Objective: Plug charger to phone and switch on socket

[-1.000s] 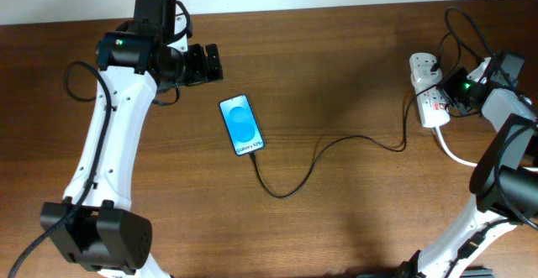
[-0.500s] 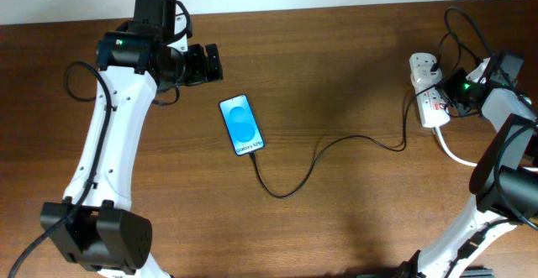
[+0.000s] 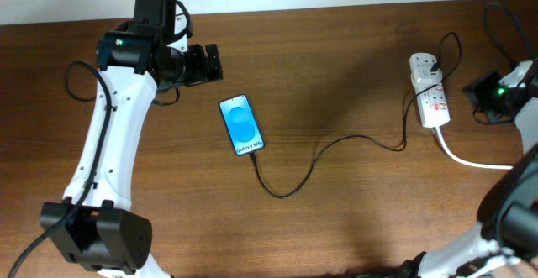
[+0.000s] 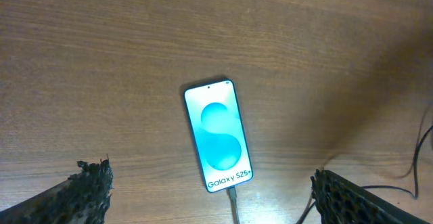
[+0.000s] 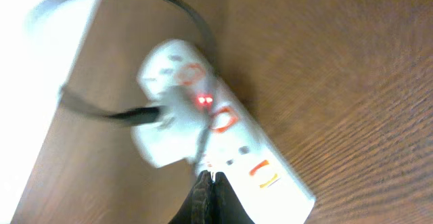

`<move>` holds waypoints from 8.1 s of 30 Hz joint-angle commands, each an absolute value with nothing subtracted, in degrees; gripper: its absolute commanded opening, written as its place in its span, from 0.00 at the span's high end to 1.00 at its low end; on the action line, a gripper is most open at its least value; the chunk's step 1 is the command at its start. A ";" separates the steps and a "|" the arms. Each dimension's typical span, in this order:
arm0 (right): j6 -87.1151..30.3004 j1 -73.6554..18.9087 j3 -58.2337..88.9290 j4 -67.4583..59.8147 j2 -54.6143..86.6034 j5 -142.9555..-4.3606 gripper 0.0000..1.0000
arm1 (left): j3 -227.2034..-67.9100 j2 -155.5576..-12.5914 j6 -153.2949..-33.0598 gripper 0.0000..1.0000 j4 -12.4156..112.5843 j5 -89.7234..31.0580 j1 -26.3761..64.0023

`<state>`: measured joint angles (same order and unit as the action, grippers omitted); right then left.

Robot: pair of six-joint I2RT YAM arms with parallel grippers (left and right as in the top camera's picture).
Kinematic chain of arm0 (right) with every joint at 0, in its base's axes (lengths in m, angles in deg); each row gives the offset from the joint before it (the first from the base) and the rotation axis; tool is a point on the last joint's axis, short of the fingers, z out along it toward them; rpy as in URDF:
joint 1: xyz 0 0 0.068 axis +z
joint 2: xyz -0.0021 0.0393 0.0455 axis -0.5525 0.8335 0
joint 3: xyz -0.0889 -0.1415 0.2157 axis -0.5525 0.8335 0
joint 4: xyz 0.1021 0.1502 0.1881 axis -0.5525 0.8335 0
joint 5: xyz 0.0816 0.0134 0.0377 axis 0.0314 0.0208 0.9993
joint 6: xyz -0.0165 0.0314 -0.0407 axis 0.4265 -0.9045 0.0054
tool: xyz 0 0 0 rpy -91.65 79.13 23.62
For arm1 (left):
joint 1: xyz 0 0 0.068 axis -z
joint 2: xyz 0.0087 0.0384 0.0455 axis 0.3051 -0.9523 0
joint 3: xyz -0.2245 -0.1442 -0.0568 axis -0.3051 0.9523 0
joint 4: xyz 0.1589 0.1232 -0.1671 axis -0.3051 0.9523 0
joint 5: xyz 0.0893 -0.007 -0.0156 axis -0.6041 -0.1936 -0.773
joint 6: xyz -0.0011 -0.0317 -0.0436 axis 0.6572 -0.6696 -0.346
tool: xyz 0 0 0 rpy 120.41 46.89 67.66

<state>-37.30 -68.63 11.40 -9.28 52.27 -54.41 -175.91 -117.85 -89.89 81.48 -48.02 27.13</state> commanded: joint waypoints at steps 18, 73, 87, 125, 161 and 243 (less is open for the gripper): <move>-11.86 -44.32 11.25 12.10 19.74 -52.86 0.71 | -176.25 -117.35 -89.60 0.01 81.55 -48.44 26.98; 0.27 -34.55 76.73 -35.42 -36.52 -67.61 0.01 | -176.25 -117.35 -89.60 0.01 81.53 -48.46 26.98; 0.27 -34.55 85.17 -35.39 -48.63 -68.88 0.01 | -176.25 -117.35 -89.60 0.01 81.53 -48.44 26.98; 0.25 -34.58 88.91 -33.23 -54.57 -68.88 0.01 | -176.25 -117.35 -89.60 0.01 81.57 -48.46 26.98; 0.25 -34.58 88.91 -33.23 -54.57 -68.88 0.01 | -111.06 -56.20 -85.28 0.01 30.31 -57.94 25.42; 0.25 -34.58 88.91 -33.25 -54.46 -68.88 0.01 | -68.17 -12.72 -73.39 0.01 20.22 -62.14 25.36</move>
<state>0.49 -34.92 88.40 -33.36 -53.98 -68.64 -68.41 -13.27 -74.50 20.04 -61.90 25.67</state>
